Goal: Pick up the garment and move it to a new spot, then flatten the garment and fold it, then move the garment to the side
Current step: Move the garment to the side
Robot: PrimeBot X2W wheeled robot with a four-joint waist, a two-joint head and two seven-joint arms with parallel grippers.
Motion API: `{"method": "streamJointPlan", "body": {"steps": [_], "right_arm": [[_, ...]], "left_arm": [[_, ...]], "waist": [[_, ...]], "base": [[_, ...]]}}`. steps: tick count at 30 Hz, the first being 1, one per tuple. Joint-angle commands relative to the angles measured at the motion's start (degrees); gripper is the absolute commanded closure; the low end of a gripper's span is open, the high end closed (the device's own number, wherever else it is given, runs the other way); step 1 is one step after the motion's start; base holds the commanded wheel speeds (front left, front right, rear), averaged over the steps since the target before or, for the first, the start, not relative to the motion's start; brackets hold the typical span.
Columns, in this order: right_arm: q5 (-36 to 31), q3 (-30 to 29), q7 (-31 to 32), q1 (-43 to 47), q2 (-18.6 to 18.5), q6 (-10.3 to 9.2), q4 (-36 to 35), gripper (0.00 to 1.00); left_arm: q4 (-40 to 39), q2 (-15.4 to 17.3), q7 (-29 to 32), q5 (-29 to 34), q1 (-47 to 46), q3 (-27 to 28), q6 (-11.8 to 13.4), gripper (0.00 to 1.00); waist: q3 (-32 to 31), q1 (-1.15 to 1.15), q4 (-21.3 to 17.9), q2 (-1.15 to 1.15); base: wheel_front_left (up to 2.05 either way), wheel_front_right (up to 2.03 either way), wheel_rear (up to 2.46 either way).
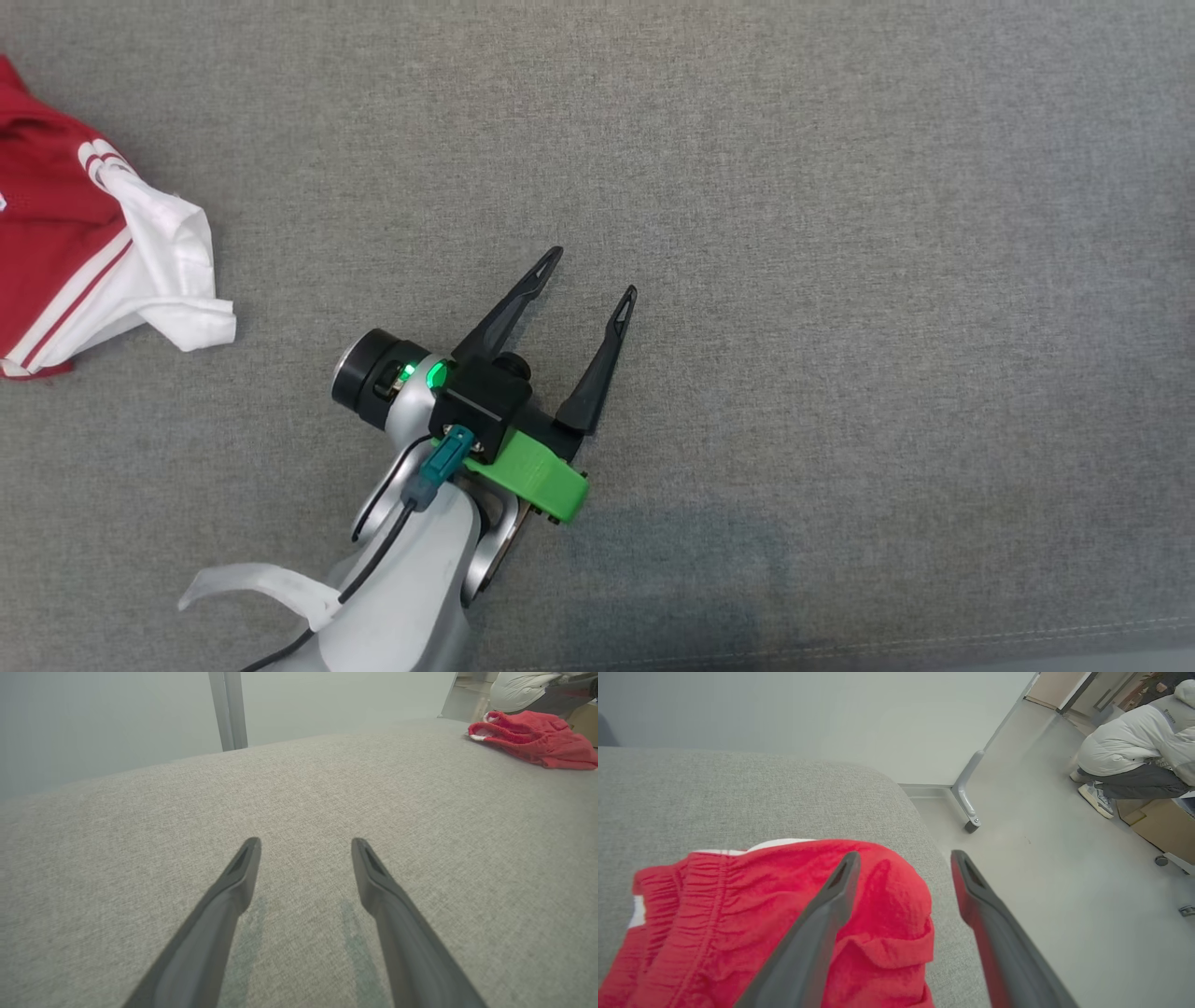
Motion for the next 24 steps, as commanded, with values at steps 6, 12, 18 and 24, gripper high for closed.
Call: {"method": "streamJointPlan", "body": {"steps": [6,12,18,24], "right_arm": [[-3.2,-4.63,-0.72,1.22,3.66,-0.08,-5.59,0.0],[-4.3,-6.96,-0.76,8.29,10.75,-0.08,-18.34,0.0],[-1.7,-6.5,-0.77,17.41,17.44,-0.08,-27.67,0.0],[-2.22,-4.99,-0.78,26.93,23.76,-0.07,-36.4,0.0]], "left_arm": [[0.1,0.24,0.07,-1.05,1.26,1.25,1.15,0.0],[0.89,0.22,0.07,-1.84,3.08,3.64,1.94,0.0],[1.94,0.22,0.07,-3.21,5.53,6.19,2.49,0.0],[2.84,0.21,0.07,-3.3,7.81,8.58,2.86,0.0]], "waist": [[-3.38,-0.01,0.4,0.0],[-7.42,-0.01,1.6,0.0],[-11.72,-0.01,4.26,0.0],[-15.55,-0.01,6.09,0.0]], "base": [[0.0,0.0,0.0],[0.0,0.0,0.0],[0.0,0.0,0.0],[0.0,0.0,0.0]]}}
